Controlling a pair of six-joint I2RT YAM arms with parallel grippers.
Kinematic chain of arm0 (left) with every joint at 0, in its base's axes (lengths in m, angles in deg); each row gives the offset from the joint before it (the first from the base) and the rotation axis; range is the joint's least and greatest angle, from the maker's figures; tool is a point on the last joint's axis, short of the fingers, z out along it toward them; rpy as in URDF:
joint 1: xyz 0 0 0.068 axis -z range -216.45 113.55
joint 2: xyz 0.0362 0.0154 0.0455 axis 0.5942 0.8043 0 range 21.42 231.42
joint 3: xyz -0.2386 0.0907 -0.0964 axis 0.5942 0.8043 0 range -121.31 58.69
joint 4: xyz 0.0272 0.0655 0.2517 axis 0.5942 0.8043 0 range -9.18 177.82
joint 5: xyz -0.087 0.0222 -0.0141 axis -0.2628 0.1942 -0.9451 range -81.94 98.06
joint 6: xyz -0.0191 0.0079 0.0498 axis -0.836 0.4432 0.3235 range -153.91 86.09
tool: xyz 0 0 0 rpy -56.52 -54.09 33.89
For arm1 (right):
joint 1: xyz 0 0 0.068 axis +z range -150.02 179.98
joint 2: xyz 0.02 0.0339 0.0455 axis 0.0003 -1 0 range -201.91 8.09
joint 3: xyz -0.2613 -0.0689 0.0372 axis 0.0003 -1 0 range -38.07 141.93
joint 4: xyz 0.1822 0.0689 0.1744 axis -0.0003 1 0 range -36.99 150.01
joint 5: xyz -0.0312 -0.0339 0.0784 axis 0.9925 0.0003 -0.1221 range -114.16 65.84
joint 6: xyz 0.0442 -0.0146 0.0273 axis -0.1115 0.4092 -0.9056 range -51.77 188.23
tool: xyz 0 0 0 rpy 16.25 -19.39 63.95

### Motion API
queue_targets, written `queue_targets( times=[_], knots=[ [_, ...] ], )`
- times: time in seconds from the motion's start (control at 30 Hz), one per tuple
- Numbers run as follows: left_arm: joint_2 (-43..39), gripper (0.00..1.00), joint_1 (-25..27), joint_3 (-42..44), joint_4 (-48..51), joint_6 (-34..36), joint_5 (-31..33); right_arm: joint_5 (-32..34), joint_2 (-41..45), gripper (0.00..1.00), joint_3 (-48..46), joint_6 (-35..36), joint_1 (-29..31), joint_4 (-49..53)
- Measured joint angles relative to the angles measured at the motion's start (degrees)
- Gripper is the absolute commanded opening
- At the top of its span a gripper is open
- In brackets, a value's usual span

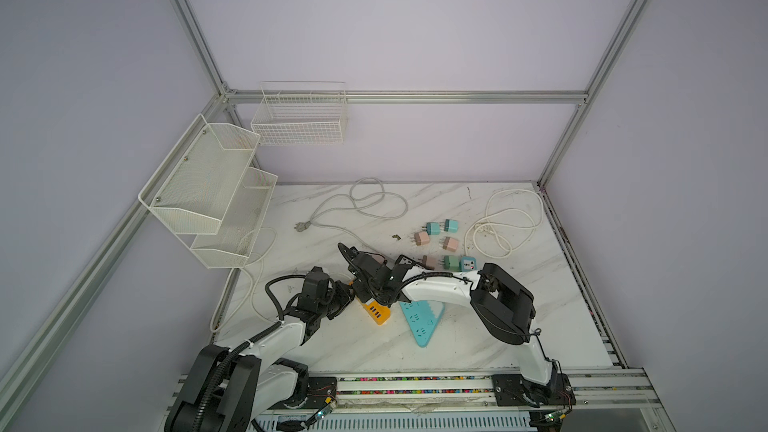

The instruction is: Pull the plug off the socket

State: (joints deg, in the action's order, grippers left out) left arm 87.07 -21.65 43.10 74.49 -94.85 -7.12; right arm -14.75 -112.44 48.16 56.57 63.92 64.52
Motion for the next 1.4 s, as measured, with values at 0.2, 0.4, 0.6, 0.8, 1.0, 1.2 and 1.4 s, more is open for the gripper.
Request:
queue_targets(
  times=[0.2, 0.4, 0.6, 0.8, 1.0, 1.2, 1.4],
  knots=[
    [-0.22, 0.25, 0.0, 0.02, 0.2, -0.02, 0.09, 0.85, 0.15, 0.12, -0.35, 0.09, 0.17, -0.33],
    [-0.52, 0.25, 0.26, 0.07, 0.48, -0.02, 0.24, -3.19, 2.89, 0.12, -3.72, -0.7, -2.78, -2.25],
    [-0.83, 0.25, 0.26, 0.07, 0.87, -0.04, 0.44, -0.59, 4.9, 0.11, -3.43, 0.17, -0.2, -2.71],
    [-1.07, 0.26, 0.26, 0.07, 1.16, -0.02, 0.35, -2.32, 10.19, 0.11, -5.42, -1.49, -0.94, -5.35],
    [-3.08, 0.3, 0.26, -0.11, 6.19, 0.46, 0.37, -7.45, 16.33, 0.12, -11.02, -4.46, -7.8, -9.05],
    [-6.21, 0.35, 0.26, -1.38, 13.55, 1.95, 0.37, -13.27, 18.86, 0.12, -17.84, -8.48, -11.82, -12.63],
    [-9.25, 0.38, 0.26, -3.28, 15.76, 3.23, 0.35, -16.2, 20.52, 0.12, -24.81, -14.16, -14.75, -16.15]
  ],
)
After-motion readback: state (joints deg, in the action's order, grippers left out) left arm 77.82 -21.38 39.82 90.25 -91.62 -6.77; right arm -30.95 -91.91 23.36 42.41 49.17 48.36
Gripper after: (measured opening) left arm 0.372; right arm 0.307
